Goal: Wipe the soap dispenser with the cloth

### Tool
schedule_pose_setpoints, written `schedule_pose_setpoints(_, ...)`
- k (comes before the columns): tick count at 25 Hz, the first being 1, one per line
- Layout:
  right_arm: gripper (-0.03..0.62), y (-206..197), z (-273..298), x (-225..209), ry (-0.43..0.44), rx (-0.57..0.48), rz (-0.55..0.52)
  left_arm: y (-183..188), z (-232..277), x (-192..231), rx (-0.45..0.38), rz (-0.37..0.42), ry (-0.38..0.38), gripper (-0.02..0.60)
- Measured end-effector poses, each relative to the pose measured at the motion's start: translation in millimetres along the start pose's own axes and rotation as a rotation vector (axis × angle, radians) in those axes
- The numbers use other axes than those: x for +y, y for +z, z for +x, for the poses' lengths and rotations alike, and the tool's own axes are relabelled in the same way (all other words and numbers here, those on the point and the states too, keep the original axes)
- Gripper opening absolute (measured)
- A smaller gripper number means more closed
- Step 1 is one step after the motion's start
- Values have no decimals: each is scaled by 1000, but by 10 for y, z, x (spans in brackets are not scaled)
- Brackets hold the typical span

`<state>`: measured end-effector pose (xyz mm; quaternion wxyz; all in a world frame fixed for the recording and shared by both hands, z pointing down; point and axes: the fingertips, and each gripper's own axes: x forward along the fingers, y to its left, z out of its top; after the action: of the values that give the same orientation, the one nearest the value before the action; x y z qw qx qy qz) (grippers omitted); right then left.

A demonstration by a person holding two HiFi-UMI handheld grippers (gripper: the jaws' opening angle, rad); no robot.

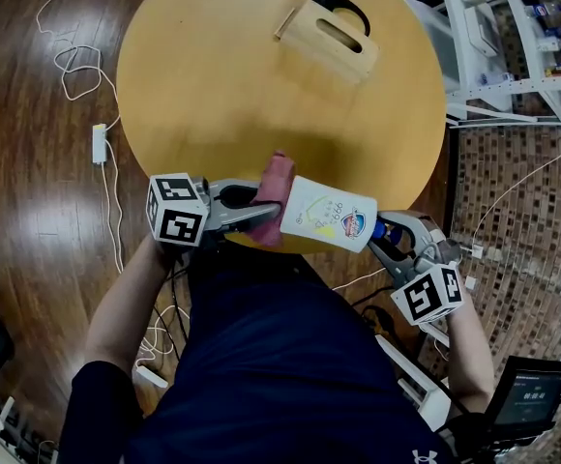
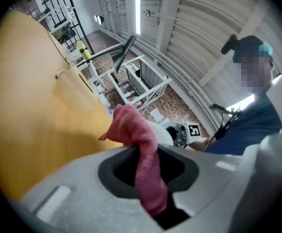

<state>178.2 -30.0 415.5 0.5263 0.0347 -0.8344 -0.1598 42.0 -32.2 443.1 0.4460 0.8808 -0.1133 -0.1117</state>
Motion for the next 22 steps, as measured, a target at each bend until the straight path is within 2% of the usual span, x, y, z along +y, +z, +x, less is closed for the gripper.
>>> schedule_pose_setpoints(3,146,-11,25,-155,-32,19,-27,31,-14,-177,24,9,-52,84)
schedule_pose_setpoints(7,146,-132,72,-87,-1,51,-55,214,-31,-307,-40,-1,-106,84)
schedule_pose_setpoints(11,146,-27,90,139,57,38,-90,229,-35,-87,-61,-18,-35,84)
schedule_pose_setpoints(14,146,-34,82,5,34,30,-38,59,-55,154,-51,-54,12,84)
schedule_pose_setpoints(16,146,-85,76,-173,-7,47,13,-135,-83,359,41,-26,137,84)
schedule_pose_setpoints(18,146,-234,125,-362,-59,134,12,-300,-186,613,192,74,350,84)
schedule_pose_setpoints(20,146,-465,217,-483,-73,285,-20,-368,-376,914,356,237,605,84)
schedule_pose_setpoints(22,146,-700,307,-521,-37,457,-79,-339,-522,1133,516,435,794,84)
